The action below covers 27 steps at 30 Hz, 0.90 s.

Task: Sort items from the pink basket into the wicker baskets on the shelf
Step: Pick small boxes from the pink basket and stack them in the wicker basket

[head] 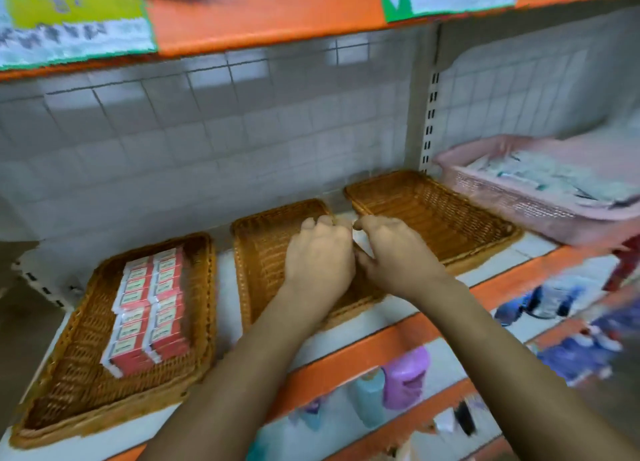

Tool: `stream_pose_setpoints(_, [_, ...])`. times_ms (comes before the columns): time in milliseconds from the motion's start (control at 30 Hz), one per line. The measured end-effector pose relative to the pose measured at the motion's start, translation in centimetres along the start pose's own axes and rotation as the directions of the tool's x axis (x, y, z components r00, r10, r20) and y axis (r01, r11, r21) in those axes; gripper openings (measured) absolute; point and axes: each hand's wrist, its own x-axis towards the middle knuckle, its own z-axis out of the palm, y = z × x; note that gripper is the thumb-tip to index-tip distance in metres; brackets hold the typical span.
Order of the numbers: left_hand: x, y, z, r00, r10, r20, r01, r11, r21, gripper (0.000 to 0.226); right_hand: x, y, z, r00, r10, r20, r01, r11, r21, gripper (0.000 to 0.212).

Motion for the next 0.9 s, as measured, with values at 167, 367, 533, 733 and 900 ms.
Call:
stream_pose_setpoints(167, [2.6,9.5,1.1,0.991,0.130,0.012,-0.130,0.991,-0.018,0.028,-3.2,8.5,-3.5,0.996,0.093,-0.005,-0.093,0.993,-0.066,0.029])
stream_pose_setpoints(367, [5.2,19.7,1.7,0.963,0.268,-0.033,-0.270,0.959,-0.093,0.029,-6.6,17.0,-7.9,0.975,0.220,-0.027,-0.221,0.968,-0.121,0.028])
stream_pose_setpoints(533, [8.1,24.9,1.3,0.916,0.398,-0.043,-0.400,0.914,-0.074,0.036,-7.8,22.2,-11.1,0.953,0.285,-0.099,-0.297,0.945,-0.140,0.037])
stream_pose_setpoints(733, [13.7,27.9,2.5,0.882,0.462,-0.090,-0.468,0.881,-0.065,0.037,-5.5,27.5,-12.8,0.950,0.287,-0.125,-0.305,0.939,-0.161,0.035])
stream_pose_setpoints(900, [18.6,28.8,4.4,0.869,0.492,-0.043,-0.494,0.868,-0.043,0.043,-2.3,32.0,-13.1,0.958,0.279,-0.069,-0.287,0.939,-0.190,0.041])
